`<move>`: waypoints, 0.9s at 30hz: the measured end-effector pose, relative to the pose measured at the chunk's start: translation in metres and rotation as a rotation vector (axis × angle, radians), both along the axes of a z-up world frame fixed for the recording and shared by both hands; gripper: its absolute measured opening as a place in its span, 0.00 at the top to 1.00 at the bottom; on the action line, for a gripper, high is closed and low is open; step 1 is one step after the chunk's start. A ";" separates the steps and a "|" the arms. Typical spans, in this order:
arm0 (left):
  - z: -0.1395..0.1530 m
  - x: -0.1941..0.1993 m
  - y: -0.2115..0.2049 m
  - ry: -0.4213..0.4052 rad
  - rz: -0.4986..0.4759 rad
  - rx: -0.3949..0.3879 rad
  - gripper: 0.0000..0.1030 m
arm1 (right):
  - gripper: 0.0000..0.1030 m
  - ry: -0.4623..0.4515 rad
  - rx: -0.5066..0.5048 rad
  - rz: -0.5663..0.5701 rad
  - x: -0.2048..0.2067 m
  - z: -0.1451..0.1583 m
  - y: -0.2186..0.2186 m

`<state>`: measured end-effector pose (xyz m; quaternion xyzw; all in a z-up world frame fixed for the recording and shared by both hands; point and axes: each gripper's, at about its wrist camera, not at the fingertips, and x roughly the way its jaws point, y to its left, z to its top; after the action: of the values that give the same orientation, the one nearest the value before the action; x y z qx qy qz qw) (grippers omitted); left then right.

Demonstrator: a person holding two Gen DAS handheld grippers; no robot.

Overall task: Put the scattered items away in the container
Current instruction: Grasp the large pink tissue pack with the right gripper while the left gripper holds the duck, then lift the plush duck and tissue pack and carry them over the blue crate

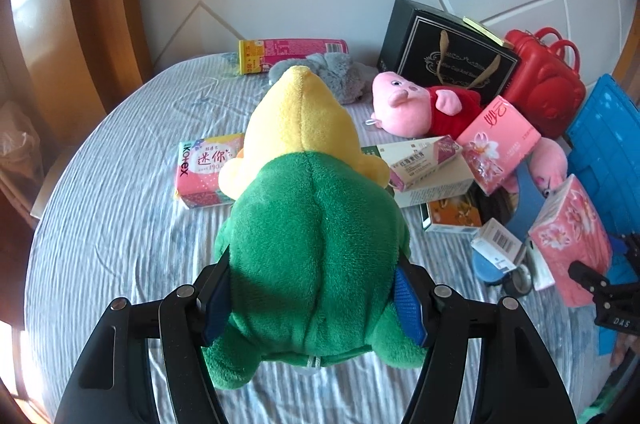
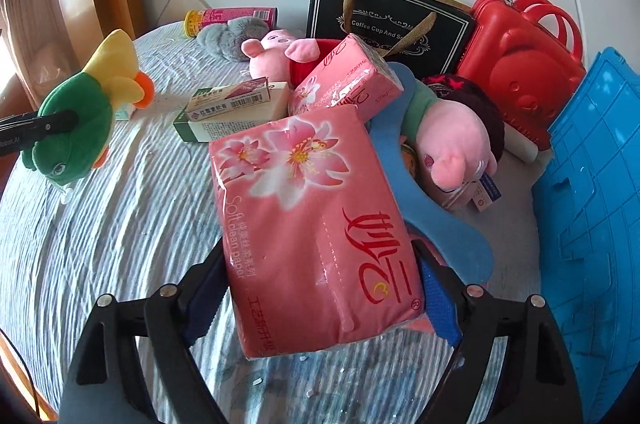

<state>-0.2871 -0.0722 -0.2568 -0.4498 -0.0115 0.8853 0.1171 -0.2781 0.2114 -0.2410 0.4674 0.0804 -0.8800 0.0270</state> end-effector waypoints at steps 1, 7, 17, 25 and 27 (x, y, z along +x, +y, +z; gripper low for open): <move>0.004 0.005 -0.001 0.003 0.000 0.001 0.35 | 0.18 0.004 -0.008 0.001 0.006 0.004 -0.002; 0.033 0.034 -0.006 0.030 -0.006 0.006 0.35 | 0.18 0.031 -0.042 0.016 0.040 0.035 -0.011; 0.090 0.075 -0.016 0.086 0.005 0.016 0.35 | 0.18 0.105 -0.095 0.029 0.079 0.093 -0.012; 0.129 0.102 -0.019 0.134 0.012 0.027 0.35 | 0.18 0.147 -0.126 0.059 0.099 0.124 -0.012; 0.138 0.108 -0.020 0.148 0.018 0.027 0.35 | 0.18 0.156 -0.135 0.062 0.102 0.130 -0.011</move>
<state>-0.1793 -0.0924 -0.1183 -0.3814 -0.0188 0.9169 0.1159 -0.1763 0.2006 -0.1110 0.3918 0.0371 -0.9159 0.0791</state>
